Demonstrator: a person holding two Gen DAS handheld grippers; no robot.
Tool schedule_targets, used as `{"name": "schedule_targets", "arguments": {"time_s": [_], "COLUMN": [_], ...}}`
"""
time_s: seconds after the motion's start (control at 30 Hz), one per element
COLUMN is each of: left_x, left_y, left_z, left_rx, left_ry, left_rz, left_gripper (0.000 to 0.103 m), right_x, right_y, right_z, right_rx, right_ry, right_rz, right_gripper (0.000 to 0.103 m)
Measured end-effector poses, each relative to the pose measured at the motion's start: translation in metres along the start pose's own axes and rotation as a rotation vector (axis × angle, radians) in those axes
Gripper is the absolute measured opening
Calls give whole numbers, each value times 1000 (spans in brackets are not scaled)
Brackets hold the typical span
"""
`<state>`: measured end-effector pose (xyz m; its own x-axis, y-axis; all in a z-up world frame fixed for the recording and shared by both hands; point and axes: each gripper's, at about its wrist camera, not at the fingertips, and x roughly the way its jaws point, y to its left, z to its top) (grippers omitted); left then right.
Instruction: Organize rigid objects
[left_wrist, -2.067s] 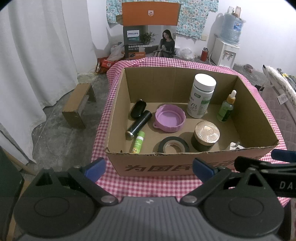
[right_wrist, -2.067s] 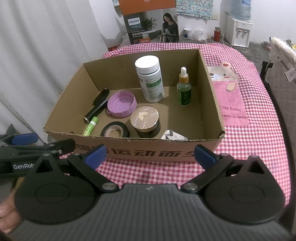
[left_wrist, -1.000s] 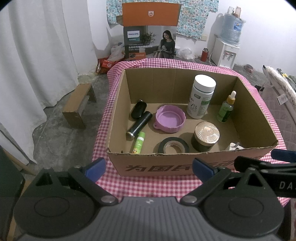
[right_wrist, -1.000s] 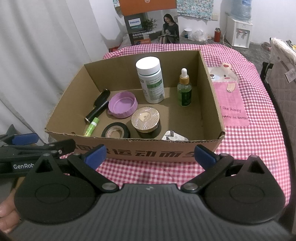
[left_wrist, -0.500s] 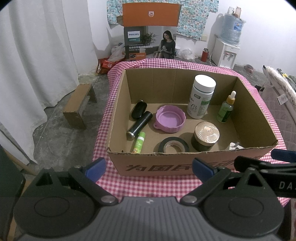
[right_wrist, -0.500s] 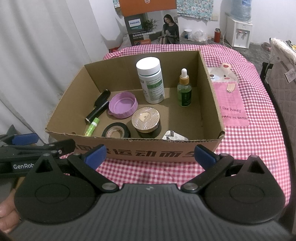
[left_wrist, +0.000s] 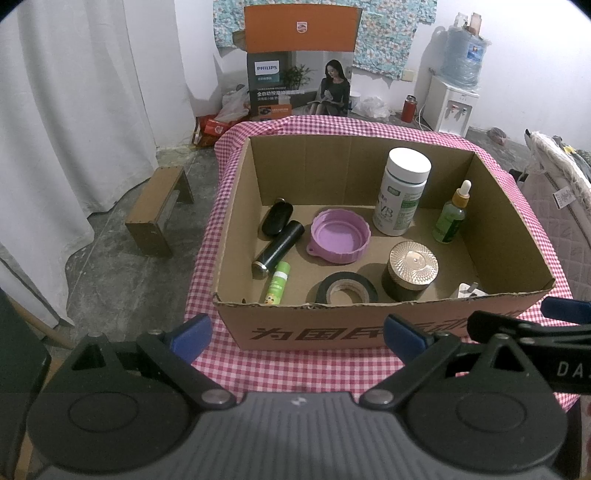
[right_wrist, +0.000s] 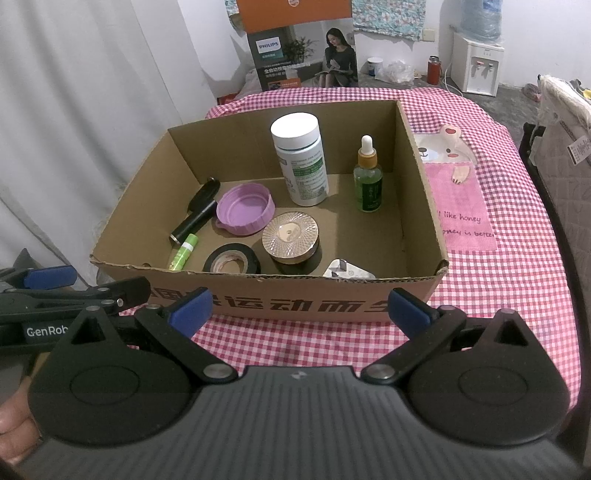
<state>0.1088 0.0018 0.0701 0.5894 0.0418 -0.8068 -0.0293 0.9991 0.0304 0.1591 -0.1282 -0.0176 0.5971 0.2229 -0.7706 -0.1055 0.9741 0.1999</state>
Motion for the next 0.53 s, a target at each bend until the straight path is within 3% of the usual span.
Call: {"name": "schedule_targets", "arguments": {"time_s": [0.53], "left_x": [0], "left_y": [0], "left_z": [1], "left_rx": [0], "left_ry": [2], "left_rz": [0], "left_gripper": [100], "right_x": [-1], "right_y": [0], "right_z": [0], "right_rx": [2], "right_ry": [2], "right_rz": [-1], "right_gripper": [102]}}
